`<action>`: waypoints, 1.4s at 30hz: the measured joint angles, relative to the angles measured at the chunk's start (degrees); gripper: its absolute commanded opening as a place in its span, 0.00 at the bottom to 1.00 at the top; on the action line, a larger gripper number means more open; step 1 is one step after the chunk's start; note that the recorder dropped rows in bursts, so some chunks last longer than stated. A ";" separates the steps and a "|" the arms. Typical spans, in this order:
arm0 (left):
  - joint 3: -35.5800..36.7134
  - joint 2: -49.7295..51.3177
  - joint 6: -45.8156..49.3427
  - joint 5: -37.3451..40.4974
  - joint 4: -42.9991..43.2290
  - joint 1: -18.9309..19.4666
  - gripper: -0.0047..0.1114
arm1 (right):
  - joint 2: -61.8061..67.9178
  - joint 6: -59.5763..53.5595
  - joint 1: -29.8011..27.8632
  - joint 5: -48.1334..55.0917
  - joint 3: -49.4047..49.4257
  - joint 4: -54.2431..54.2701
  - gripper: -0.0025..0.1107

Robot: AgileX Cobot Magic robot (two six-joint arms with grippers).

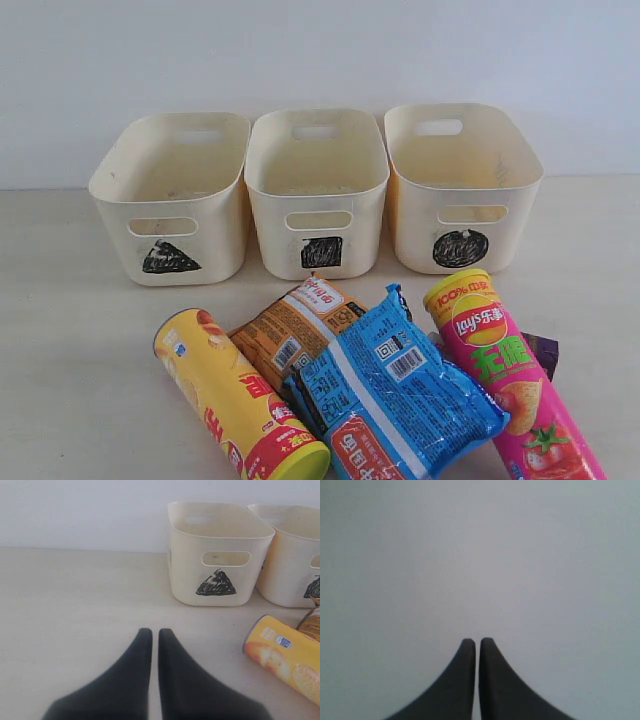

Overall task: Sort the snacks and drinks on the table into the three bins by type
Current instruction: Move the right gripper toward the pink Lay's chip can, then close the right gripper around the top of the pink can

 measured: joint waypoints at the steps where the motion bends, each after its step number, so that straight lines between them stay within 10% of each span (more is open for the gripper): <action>1: 0.00 0.00 0.00 0.00 0.00 0.00 0.07 | 3.02 -1.23 0.00 -1.02 -2.82 0.00 0.02; 10: 0.00 0.00 0.00 0.00 0.00 0.00 0.07 | 31.36 -10.07 0.00 2.54 -23.35 -3.04 0.02; 25: 0.00 0.00 0.00 0.00 0.00 0.00 0.07 | 63.68 -27.94 8.34 94.32 -63.31 -22.90 0.02; 33: 0.00 0.00 0.00 0.00 0.00 0.00 0.07 | 69.42 -38.76 14.20 118.21 -70.19 -14.20 0.02; 42: 0.00 0.00 0.00 0.00 0.00 0.00 0.07 | 69.42 -42.98 15.28 115.11 -59.12 -4.31 0.58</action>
